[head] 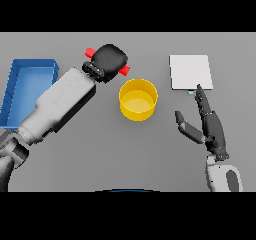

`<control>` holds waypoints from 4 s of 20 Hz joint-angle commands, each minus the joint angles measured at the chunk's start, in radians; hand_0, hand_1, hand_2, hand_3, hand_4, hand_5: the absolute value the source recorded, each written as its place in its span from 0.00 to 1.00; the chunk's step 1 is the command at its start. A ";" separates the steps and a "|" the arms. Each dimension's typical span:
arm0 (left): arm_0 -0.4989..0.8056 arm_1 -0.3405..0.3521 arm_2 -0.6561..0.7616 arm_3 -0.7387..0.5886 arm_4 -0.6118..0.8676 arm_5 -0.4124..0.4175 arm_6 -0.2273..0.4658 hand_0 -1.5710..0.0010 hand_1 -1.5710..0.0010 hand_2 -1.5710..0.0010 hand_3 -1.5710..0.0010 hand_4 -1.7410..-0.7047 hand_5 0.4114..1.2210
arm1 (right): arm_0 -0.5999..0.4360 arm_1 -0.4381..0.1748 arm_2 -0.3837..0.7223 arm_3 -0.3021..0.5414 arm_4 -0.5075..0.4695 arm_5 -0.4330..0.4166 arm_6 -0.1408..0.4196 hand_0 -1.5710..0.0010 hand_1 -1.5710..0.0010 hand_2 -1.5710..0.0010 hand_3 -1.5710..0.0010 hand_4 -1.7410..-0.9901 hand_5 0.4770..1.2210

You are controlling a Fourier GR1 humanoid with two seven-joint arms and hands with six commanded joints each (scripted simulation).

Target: Pick up the red beaker and tilt it to pour out 1 green nut into yellow bowl. Pick up the yellow bowl and place it on the metallic measuring scale.

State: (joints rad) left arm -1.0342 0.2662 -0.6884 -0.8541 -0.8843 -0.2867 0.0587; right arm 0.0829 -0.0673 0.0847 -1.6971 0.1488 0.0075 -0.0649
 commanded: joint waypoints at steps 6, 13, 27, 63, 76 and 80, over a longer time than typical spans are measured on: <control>-0.080 -0.014 -0.129 0.054 -0.113 -0.030 -0.113 0.00 0.00 0.00 0.06 0.01 1.00 | 0.002 0.007 0.007 0.000 0.034 -0.028 -0.034 1.00 1.00 1.00 1.00 0.70 0.17; -0.172 -0.018 -0.280 0.087 -0.261 -0.041 -0.193 0.00 0.00 0.00 0.01 0.00 1.00 | 0.006 0.012 0.013 0.001 0.048 -0.037 -0.032 1.00 1.00 1.00 1.00 0.78 0.12; -0.353 -0.054 -0.466 0.165 -0.468 0.025 -0.302 0.00 0.00 0.00 0.00 0.01 1.00 | 0.008 0.020 0.014 -0.005 0.058 -0.053 -0.040 1.00 1.00 1.00 1.00 0.80 0.13; 0.213 0.294 0.628 0.251 0.704 0.431 0.225 0.00 0.00 0.00 0.00 0.00 0.91 | -0.040 -0.023 0.027 0.042 0.047 0.000 -0.089 1.00 1.00 1.00 1.00 0.76 0.27; 0.507 0.365 0.571 -0.255 0.850 0.213 0.462 0.75 0.78 0.79 0.78 0.84 0.29 | -0.039 -0.023 0.019 0.054 0.031 0.007 -0.093 1.00 1.00 1.00 1.00 0.78 0.26; 0.500 0.369 0.534 -0.229 0.794 0.219 0.484 0.90 0.91 0.91 0.91 0.91 0.27 | -0.042 -0.032 0.024 0.044 0.059 -0.008 -0.086 1.00 1.00 1.00 1.00 0.78 0.25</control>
State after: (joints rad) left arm -0.5340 0.6352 -0.1548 -1.0830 -0.0904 -0.0679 0.5429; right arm 0.0416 -0.0991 0.1090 -1.6528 0.2082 -0.0006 -0.1514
